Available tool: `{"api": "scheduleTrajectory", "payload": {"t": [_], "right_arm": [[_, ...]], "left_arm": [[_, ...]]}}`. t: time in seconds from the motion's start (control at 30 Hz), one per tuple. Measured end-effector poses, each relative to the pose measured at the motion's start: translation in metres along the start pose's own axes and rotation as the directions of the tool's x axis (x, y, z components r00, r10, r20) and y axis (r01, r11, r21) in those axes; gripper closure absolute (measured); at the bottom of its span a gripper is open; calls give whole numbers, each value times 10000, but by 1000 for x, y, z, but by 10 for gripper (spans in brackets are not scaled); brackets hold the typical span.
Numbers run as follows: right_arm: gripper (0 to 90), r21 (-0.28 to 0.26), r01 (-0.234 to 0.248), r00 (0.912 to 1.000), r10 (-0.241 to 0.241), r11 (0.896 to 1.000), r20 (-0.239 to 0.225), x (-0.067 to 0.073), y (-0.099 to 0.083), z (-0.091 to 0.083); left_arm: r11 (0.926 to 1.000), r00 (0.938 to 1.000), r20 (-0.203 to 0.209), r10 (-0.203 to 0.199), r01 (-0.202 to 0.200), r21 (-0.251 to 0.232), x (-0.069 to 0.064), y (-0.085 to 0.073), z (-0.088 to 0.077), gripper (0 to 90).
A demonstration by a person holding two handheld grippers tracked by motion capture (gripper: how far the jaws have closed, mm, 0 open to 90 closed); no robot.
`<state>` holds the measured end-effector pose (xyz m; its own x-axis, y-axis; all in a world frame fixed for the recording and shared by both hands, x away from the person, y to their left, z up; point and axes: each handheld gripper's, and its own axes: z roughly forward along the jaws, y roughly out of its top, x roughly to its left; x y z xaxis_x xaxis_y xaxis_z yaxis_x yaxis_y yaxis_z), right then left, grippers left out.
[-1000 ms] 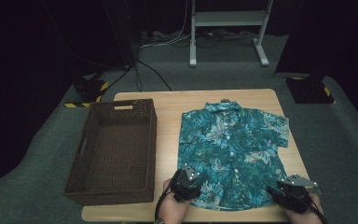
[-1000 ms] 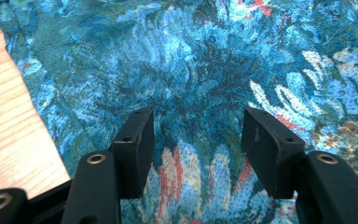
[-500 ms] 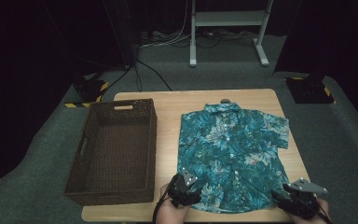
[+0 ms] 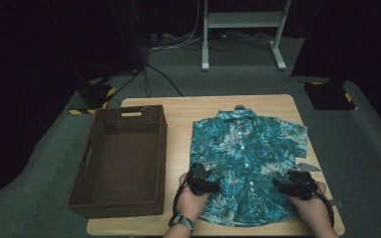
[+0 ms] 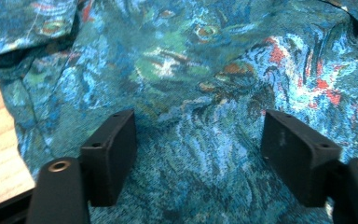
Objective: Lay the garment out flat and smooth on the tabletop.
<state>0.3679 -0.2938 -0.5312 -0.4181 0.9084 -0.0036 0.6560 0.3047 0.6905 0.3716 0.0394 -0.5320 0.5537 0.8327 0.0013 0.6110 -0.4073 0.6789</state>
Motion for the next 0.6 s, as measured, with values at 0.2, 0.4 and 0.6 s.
{"api": "scheduleTrajectory", "payload": {"t": [0.2,0.4,0.6], "right_arm": [[343,-161,10,10000,-10,9999,13,4,-12,-9],[349,8,107,9999,-107,9999,-108,6,-30,-28],[350,230,222,9996,-218,9995,-175,10,-51,-51]], "left_arm": [[9983,10000,33,31,-29,-584,-8,-13,-5,268],[9985,9994,238,250,-238,-492,-24,-26,-17,270],[9974,9972,525,541,-514,-501,-45,-43,-33,270]]}}
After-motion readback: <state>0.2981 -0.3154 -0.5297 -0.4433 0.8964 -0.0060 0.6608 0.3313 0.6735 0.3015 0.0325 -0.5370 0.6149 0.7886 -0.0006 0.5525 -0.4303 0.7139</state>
